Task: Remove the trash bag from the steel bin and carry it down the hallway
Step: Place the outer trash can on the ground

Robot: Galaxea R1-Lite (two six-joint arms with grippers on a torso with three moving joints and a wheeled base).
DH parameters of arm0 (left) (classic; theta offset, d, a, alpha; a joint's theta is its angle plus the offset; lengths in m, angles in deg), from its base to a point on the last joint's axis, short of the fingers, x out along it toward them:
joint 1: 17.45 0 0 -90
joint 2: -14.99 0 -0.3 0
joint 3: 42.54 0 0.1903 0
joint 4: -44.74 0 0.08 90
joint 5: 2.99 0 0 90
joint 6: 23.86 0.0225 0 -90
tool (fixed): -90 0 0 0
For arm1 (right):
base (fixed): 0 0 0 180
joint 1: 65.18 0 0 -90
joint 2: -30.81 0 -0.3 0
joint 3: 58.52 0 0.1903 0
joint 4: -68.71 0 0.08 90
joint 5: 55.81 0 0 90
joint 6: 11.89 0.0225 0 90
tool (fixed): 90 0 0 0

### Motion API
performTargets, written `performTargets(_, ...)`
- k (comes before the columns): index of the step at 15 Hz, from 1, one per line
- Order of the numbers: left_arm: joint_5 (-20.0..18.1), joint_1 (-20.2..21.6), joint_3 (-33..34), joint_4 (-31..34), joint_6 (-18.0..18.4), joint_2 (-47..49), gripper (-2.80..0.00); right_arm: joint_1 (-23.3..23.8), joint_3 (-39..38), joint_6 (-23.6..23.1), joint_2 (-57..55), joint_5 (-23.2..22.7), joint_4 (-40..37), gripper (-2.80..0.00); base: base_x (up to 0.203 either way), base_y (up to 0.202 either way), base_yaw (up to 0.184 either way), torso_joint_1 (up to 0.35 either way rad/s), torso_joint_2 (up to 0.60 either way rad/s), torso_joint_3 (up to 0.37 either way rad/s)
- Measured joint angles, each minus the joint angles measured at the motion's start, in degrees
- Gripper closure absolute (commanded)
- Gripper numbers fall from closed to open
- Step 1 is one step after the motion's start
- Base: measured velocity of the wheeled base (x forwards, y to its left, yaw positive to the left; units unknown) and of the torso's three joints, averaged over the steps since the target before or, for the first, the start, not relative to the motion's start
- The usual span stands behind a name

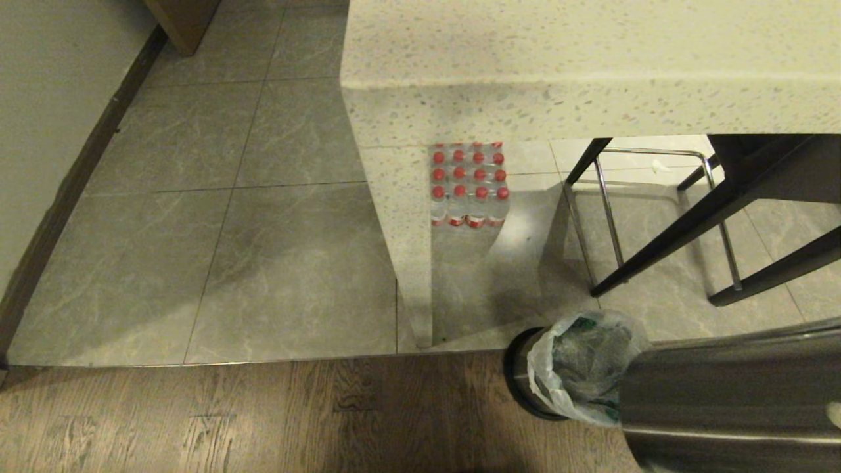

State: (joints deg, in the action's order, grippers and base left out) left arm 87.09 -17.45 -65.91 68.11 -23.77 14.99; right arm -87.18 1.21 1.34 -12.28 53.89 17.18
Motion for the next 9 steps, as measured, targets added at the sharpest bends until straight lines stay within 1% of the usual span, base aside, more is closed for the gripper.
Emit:
performTargets(2,0.0,0.0,0.0,0.02,0.01,0.0,0.0,1.7,-2.01,1.73,2.0,3.59,-1.86,0.0,0.0,0.0,0.0,0.0,0.0,0.0)
performTargets(5,0.0,0.0,0.0,0.0,0.0,0.0,0.0,6.07,-7.58,2.03,4.43,5.96,-1.27,0.0,0.0,0.0,0.0,0.0,0.0,0.0)
performTargets(7,0.0,0.0,0.0,0.0,0.01,0.0,0.0,8.83,-12.28,2.07,5.24,7.92,2.1,0.0,0.0,0.0,0.0,0.0,0.0,0.0)
performTargets(9,0.0,0.0,0.0,0.0,0.01,0.0,0.0,11.35,-17.97,2.05,4.46,9.72,9.32,0.0,0.0,0.0,0.0,0.0,0.0,0.0)
